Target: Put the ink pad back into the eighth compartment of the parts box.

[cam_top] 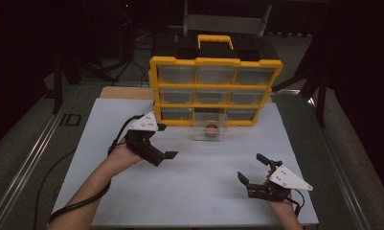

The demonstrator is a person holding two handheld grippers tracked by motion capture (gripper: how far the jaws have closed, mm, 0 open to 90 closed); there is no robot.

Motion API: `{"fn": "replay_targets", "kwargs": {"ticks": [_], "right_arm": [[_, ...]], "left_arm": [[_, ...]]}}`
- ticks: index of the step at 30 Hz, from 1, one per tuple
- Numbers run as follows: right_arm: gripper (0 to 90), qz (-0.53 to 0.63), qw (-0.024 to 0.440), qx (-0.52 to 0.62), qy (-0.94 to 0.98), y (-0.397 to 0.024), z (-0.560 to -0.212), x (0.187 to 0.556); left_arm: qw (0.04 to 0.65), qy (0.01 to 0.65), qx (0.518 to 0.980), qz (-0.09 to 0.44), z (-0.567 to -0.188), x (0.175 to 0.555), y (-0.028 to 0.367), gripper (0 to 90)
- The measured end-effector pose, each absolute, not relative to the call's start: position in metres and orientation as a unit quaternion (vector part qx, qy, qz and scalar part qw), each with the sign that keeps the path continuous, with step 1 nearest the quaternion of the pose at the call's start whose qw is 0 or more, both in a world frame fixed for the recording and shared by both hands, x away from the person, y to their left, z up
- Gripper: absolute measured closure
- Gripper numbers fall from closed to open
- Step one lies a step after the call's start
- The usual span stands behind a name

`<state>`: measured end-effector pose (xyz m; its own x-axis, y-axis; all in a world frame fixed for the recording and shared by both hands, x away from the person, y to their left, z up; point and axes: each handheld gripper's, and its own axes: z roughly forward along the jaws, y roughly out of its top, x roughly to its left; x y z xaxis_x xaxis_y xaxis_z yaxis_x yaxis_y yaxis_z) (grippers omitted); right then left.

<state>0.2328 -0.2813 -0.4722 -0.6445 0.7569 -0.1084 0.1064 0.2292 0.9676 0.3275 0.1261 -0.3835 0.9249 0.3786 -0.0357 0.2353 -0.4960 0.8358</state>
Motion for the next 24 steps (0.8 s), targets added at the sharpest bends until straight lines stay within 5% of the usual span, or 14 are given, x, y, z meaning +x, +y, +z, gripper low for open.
{"fn": "replay_targets", "kwargs": {"ticks": [24], "right_arm": [[10.1, 0.543, 0.297, 0.299, 0.727, -0.279, -0.473, 0.232]], "left_arm": [[0.493, 0.223, 0.835, 0.099, -0.407, 0.27, 0.2, 0.4]]}}
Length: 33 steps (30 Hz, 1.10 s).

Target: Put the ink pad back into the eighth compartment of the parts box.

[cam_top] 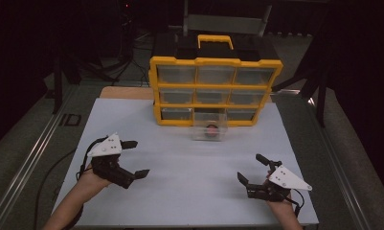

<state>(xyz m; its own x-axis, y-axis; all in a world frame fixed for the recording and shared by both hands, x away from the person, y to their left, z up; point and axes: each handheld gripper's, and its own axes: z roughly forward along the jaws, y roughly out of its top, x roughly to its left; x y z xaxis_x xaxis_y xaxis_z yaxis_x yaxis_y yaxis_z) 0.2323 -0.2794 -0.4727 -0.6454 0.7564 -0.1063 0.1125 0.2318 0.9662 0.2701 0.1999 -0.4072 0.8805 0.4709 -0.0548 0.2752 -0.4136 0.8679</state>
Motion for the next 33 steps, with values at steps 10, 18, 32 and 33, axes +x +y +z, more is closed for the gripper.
{"fn": "replay_targets", "kwargs": {"ticks": [10, 18, 32, 33], "right_arm": [[10.1, 0.543, 0.296, 0.3, 0.727, -0.28, -0.473, 0.232], [10.1, 0.542, 0.296, 0.298, 0.728, -0.278, -0.473, 0.232], [10.1, 0.54, 0.296, 0.298, 0.73, -0.277, -0.474, 0.232], [10.1, 0.539, 0.296, 0.297, 0.731, -0.277, -0.474, 0.232]], "left_arm": [[0.501, 0.256, 0.817, 0.128, -0.422, 0.252, 0.226, 0.4], [0.504, 0.285, 0.8, 0.157, -0.448, 0.234, 0.243, 0.4], [0.485, 0.339, 0.773, 0.228, -0.487, 0.218, 0.258, 0.4], [0.481, 0.344, 0.773, 0.231, -0.489, 0.218, 0.259, 0.4]]}}
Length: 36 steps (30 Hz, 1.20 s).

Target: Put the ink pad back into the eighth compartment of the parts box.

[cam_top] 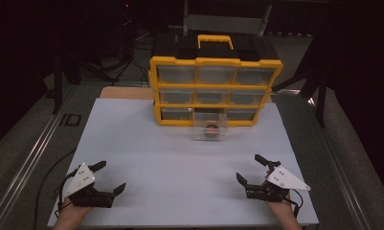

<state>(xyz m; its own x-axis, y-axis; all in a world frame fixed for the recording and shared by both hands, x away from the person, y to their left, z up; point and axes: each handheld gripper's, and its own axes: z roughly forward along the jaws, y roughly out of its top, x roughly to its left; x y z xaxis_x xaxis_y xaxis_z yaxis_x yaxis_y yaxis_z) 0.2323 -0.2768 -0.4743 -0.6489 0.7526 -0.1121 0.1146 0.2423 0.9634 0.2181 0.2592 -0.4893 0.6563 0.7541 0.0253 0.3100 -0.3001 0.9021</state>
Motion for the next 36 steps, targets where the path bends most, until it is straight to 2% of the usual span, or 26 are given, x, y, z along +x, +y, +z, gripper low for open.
{"fn": "replay_targets", "kwargs": {"ticks": [6, 9, 22, 28, 36], "right_arm": [[10.1, 0.539, 0.298, 0.295, 0.731, -0.277, -0.474, 0.232], [10.1, 0.538, 0.298, 0.296, 0.731, -0.278, -0.475, 0.232], [10.1, 0.535, 0.299, 0.294, 0.733, -0.277, -0.476, 0.231], [10.1, 0.536, 0.298, 0.295, 0.733, -0.276, -0.477, 0.231], [10.1, 0.528, 0.294, 0.294, 0.741, -0.273, -0.481, 0.231]], "left_arm": [[0.471, 0.375, 0.756, 0.257, -0.499, 0.215, 0.266, 0.4], [0.458, 0.393, 0.743, 0.289, -0.503, 0.213, 0.269, 0.4], [0.431, 0.422, 0.735, 0.311, -0.512, 0.214, 0.271, 0.4], [0.454, 0.43, 0.712, 0.319, -0.509, 0.215, 0.268, 0.4], [0.462, 0.425, 0.709, 0.321, -0.508, 0.215, 0.266, 0.4]]}}
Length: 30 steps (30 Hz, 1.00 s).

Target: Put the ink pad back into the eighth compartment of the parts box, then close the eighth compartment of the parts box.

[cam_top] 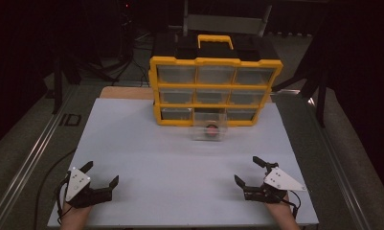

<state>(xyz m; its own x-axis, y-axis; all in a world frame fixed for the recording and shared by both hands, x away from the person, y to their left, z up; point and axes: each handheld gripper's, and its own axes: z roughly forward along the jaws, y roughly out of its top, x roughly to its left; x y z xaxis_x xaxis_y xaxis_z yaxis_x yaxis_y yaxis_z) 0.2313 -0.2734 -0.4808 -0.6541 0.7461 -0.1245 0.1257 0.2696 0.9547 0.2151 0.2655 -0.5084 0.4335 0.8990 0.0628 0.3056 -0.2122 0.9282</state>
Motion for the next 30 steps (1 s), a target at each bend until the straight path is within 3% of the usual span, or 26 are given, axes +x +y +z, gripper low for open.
{"fn": "replay_targets", "kwargs": {"ticks": [20, 30], "right_arm": [[10.1, 0.529, 0.293, 0.297, 0.739, -0.273, -0.478, 0.228], [10.1, 0.534, 0.306, 0.299, 0.73, -0.276, -0.458, 0.224]], "left_arm": [[0.468, 0.426, 0.703, 0.324, -0.508, 0.215, 0.267, 0.4], [0.47, 0.423, 0.703, 0.326, -0.507, 0.215, 0.266, 0.4]]}}
